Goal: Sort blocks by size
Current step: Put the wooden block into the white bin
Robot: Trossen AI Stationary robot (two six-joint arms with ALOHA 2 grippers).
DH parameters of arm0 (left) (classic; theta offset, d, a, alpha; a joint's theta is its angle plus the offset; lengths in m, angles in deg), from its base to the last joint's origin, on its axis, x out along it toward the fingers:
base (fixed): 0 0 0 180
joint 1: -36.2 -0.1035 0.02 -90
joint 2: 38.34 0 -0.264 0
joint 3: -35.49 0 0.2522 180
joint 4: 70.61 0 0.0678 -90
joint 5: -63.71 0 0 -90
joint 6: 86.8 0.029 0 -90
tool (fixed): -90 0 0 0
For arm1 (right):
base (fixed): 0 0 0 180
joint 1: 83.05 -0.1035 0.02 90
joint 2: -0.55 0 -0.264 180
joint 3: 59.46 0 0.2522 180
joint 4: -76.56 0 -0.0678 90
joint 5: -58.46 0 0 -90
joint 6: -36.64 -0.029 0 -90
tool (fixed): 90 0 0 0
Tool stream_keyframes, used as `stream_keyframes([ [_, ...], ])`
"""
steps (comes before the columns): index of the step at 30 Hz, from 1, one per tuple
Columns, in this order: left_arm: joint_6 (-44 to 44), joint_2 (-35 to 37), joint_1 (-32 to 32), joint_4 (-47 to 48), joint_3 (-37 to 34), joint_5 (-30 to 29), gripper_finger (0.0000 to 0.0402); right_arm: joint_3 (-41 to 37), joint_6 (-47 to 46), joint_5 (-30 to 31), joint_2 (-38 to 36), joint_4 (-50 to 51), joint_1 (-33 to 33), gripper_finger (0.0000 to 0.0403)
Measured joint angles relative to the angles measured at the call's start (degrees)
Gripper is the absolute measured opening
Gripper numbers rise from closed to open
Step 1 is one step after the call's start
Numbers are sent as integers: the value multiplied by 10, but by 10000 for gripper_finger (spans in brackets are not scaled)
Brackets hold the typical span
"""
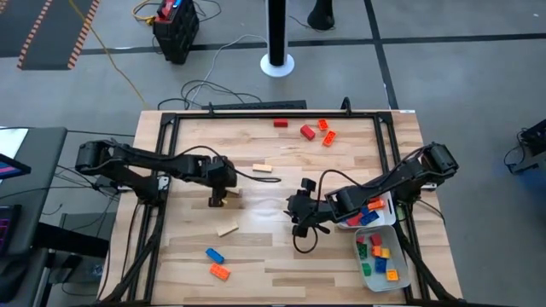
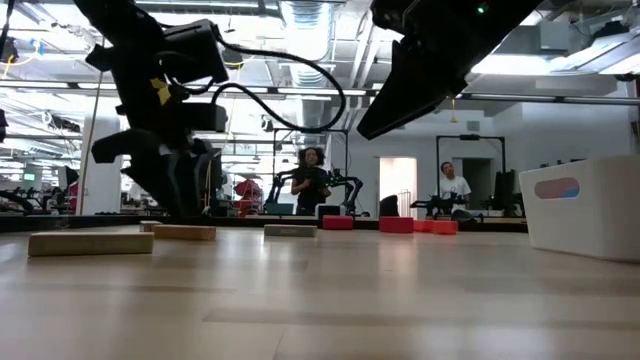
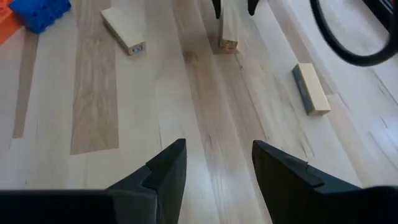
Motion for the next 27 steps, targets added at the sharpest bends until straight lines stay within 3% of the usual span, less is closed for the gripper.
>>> stream_keyframes([
  [8, -15, -2, -19, -32, -26, 14, 214, 0, 0, 0, 0, 0, 0, 210],
  [17, -32, -54, -23, -43, -34, 31, 165, 0, 4, 0, 0, -3, 0, 210],
  [23, -18, -50, -22, -55, -35, 19, 100, 0, 5, 0, 0, -3, 1, 210],
  [27, -17, -34, -18, -65, -36, 16, 95, 0, 10, 1, -10, 22, -4, 210],
])
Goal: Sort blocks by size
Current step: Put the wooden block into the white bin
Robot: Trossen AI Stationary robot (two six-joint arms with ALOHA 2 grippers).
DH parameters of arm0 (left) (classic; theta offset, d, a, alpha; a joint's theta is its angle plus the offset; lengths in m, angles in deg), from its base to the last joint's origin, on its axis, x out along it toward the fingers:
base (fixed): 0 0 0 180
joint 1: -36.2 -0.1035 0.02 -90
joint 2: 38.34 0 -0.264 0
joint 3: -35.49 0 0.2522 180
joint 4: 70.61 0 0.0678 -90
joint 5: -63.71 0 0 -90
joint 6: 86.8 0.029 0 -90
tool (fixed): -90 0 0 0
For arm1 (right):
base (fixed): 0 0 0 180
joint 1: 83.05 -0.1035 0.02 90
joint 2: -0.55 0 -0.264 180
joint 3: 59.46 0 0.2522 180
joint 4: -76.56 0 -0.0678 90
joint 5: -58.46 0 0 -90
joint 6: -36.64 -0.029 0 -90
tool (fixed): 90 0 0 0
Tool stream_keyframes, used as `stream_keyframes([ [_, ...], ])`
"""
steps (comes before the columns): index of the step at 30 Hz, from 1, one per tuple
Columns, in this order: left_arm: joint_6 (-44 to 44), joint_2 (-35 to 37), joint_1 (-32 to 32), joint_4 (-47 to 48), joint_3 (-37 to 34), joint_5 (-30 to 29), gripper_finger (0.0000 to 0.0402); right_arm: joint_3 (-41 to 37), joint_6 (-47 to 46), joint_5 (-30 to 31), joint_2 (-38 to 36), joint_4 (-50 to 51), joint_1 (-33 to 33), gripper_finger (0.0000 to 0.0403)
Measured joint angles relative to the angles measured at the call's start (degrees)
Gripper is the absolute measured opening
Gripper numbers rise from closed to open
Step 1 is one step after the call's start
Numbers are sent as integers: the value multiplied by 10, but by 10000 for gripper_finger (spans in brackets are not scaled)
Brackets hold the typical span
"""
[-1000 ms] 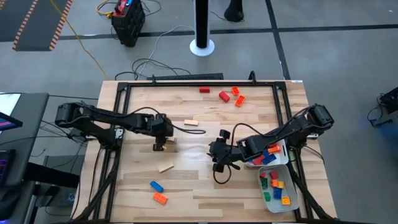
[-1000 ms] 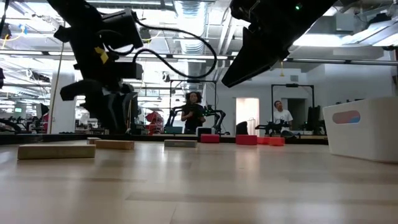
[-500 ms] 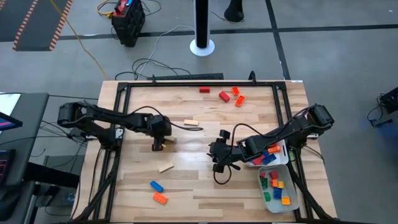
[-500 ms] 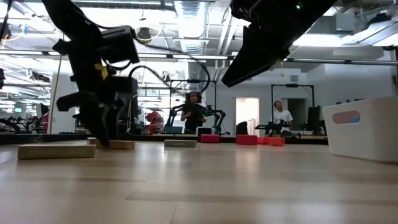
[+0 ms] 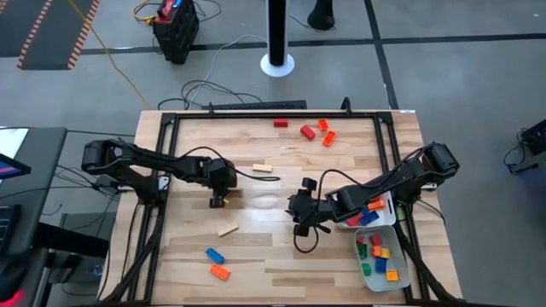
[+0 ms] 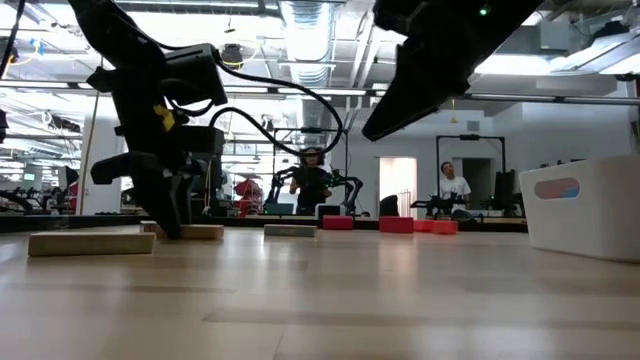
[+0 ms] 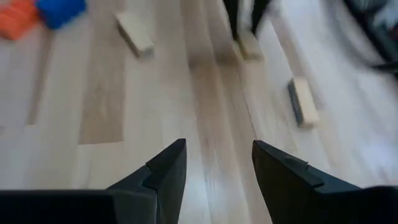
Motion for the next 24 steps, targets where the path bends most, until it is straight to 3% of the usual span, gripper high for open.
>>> stream_keyframes([
  [4, -5, 42, 14, -63, 0, 0, 95, 0, 62, 20, -27, -13, -21, 210],
  [8, -10, 56, 20, -154, 1, 42, 95, 1, 203, 124, -16, -76, -50, 211],
  [13, -43, 40, 21, -281, 1, 135, 95, 0, 407, 118, 23, -200, -45, 223],
  [16, -55, 34, 31, -336, 1, 165, 95, 0, 420, 117, 25, -224, -33, 239],
  [24, -87, 34, 57, -371, 2, 174, 95, 0, 494, 81, 26, -243, -12, 254],
])
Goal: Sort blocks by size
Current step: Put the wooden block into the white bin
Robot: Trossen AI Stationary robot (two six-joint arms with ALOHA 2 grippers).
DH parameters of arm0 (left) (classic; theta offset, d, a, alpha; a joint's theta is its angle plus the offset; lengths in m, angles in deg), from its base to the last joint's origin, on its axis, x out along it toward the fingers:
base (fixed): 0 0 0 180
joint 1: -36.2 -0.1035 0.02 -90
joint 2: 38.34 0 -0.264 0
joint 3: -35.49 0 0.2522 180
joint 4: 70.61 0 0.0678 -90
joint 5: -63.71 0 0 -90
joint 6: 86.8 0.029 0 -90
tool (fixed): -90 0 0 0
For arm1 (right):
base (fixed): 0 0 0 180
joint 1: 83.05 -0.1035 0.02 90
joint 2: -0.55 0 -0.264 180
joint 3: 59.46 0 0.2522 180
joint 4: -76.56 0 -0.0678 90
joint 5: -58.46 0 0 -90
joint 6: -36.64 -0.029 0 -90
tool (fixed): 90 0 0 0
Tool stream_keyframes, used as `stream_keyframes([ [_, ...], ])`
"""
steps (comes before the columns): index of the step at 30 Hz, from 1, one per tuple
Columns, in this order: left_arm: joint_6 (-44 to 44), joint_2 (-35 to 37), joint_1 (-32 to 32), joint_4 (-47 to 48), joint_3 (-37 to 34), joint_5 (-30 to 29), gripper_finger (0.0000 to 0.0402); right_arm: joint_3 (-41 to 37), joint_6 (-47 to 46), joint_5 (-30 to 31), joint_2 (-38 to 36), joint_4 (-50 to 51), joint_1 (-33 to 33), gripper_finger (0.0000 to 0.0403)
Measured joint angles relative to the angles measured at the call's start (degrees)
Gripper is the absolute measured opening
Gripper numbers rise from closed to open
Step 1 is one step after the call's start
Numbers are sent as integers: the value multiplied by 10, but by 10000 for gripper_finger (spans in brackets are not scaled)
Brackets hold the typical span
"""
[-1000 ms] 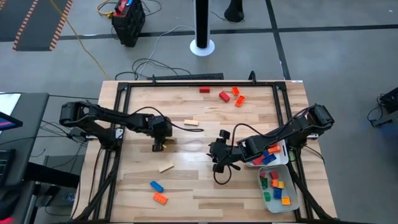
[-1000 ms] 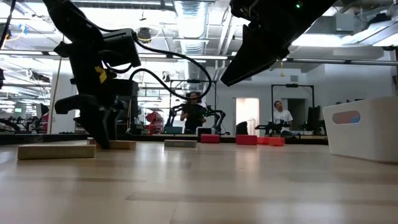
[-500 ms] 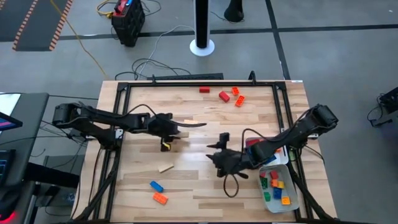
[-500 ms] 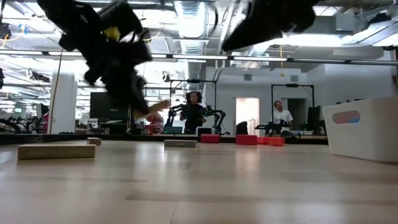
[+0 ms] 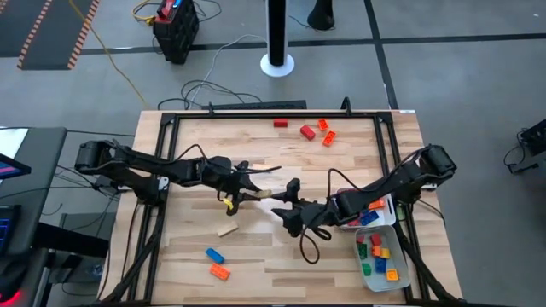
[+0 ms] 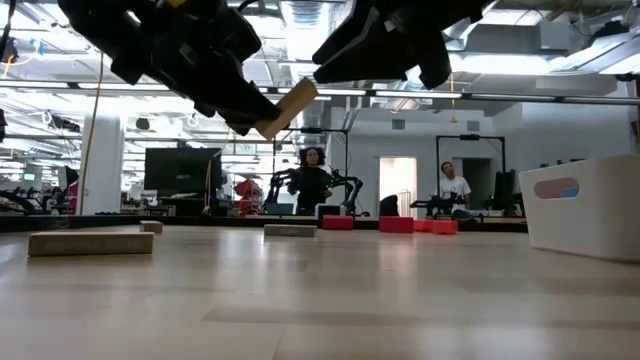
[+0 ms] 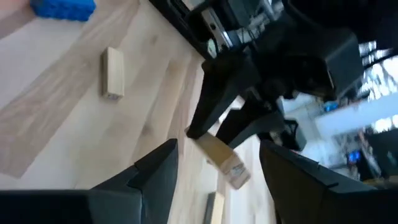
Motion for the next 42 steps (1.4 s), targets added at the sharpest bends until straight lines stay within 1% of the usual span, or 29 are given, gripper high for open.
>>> stream_keyframes([
  [4, -14, 0, 12, 0, 0, 4, 95, 0, 50, -25, 0, -25, 3, 254],
  [7, -22, 0, 20, -10, 0, 4, 95, 0, 52, -52, 0, -28, 15, 254],
  [9, -24, 0, 25, -26, 0, 3, 95, 0, 15, -70, 0, -33, 26, 254],
  [12, -11, 0, 34, -46, 0, -5, 95, 0, -76, -74, -1, -70, 40, 254],
  [15, 19, 0, 50, -66, 0, -41, 95, 0, -154, -82, -6, -86, 52, 254],
  [18, 55, 0, 69, -84, 0, -84, 95, 0, -210, -116, -6, -89, 60, 253],
  [19, 67, 0, 74, -91, 0, -99, 95, 0, -222, -127, -3, -91, 63, 253],
  [22, 96, 0, 88, -108, 0, -131, 95, 0, -242, -131, -2, -98, 65, 253],
  [28, 104, 0, 92, -130, 0, -137, 95, 0, -239, -131, -2, -117, 58, 250],
  [30, 105, 0, 92, -130, 0, -141, 95, 0, -239, -131, -2, -114, 58, 239],
  [32, 106, 0, 92, -130, 0, -144, 95, 0, -239, -131, -2, -109, 58, 220],
  [37, 95, 0, 92, -129, 0, -146, 96, 0, -239, -131, -2, -106, 59, 143],
  [38, 88, 0, 92, -129, 0, -146, 102, 0, -241, -130, -2, -105, 59, 130],
  [40, 66, 0, 92, -128, 0, -159, 124, 0, -244, -131, -2, -101, 59, 128],
  [42, 52, 0, 92, -125, 0, -173, 154, 0, -243, -126, -2, -87, 59, 128],
])
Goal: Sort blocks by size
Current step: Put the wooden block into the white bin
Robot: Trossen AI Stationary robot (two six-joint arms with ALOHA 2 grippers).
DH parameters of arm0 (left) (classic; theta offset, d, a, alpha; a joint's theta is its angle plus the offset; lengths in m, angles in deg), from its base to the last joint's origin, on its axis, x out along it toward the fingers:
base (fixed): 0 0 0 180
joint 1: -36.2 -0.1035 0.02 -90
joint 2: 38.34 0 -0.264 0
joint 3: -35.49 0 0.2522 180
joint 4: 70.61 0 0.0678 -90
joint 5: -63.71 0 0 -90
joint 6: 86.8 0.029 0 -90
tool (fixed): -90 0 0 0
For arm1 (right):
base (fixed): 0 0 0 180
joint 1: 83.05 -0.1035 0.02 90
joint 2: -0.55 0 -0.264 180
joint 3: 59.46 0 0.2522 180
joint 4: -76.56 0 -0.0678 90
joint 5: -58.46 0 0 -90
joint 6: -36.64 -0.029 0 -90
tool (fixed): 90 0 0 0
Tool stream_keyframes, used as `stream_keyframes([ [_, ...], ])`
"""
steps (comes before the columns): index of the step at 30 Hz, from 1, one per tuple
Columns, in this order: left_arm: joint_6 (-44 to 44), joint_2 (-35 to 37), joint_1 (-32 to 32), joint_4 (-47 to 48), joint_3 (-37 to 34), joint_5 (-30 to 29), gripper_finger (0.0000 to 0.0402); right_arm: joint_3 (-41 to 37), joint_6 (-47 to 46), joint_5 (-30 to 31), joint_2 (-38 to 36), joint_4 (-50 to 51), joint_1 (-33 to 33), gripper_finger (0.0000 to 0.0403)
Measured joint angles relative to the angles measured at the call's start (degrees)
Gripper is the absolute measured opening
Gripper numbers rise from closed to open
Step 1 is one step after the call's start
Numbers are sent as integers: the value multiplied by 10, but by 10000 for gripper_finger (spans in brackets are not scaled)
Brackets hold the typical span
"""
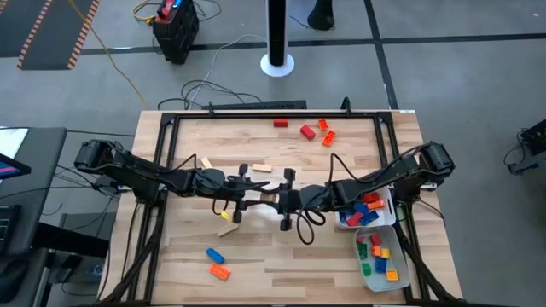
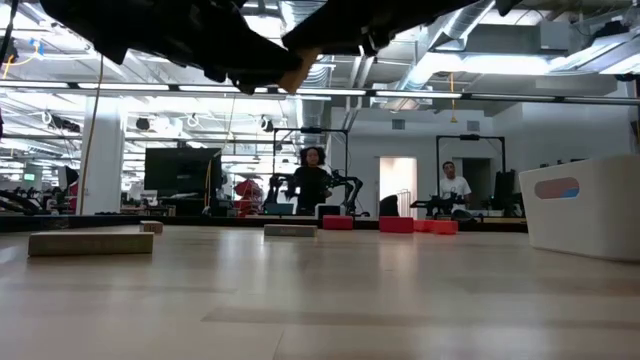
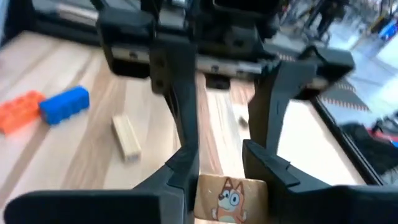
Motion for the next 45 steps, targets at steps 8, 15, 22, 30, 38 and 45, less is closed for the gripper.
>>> stream_keyframes([
  [8, -5, 0, 0, 85, 0, -44, 249, 0, -89, 15, -65, 199, -19, 128],
  [15, -7, 0, -4, 134, 0, -77, 255, 0, -309, 15, -173, 502, -68, 131],
  [22, -8, 0, -16, 130, 0, -79, 255, 0, -557, 16, -263, 773, -120, 137],
  [30, -25, 0, -16, 135, 0, -79, 256, -61, -677, 14, -261, 827, -153, 175],
  [38, -53, 59, 0, 279, 0, -78, 256, -50, -686, 72, -263, 738, -165, 268],
  [45, -183, 105, 46, 463, 0, -74, 256, -87, -365, 325, -206, 362, -185, 272],
])
